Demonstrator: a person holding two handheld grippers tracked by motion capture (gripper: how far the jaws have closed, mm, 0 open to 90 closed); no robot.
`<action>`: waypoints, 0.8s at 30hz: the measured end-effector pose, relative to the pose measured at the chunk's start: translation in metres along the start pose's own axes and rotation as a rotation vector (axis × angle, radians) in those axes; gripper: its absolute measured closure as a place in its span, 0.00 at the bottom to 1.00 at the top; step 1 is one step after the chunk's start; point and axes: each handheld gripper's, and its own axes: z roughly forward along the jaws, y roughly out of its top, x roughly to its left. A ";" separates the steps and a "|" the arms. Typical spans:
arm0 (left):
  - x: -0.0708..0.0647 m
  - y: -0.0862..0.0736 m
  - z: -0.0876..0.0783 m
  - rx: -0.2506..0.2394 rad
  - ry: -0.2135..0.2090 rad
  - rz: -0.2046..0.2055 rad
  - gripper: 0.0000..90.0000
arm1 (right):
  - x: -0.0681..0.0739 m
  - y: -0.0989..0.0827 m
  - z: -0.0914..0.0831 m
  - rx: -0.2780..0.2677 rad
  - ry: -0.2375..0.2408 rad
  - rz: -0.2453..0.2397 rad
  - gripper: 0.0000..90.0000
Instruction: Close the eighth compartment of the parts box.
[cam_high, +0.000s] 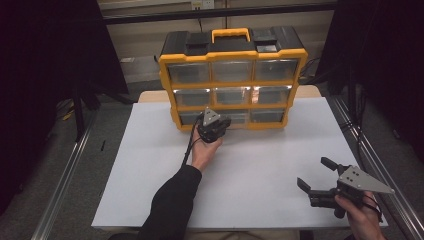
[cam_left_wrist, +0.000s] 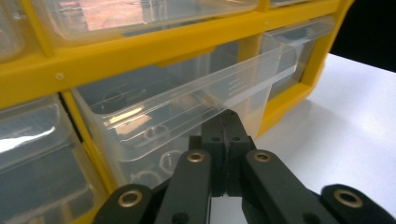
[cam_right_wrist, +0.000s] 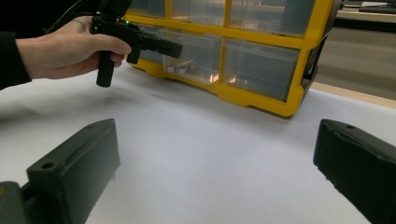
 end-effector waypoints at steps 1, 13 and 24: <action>0.001 0.001 0.001 0.000 0.004 0.002 1.00 | 0.000 0.000 0.000 0.000 0.002 0.000 0.00; 0.009 0.004 0.008 0.002 0.033 -0.016 1.00 | 0.000 0.000 -0.001 0.003 0.000 0.005 0.00; 0.012 0.004 0.012 0.002 0.049 -0.021 1.00 | -0.002 -0.002 -0.001 0.006 -0.003 0.012 0.00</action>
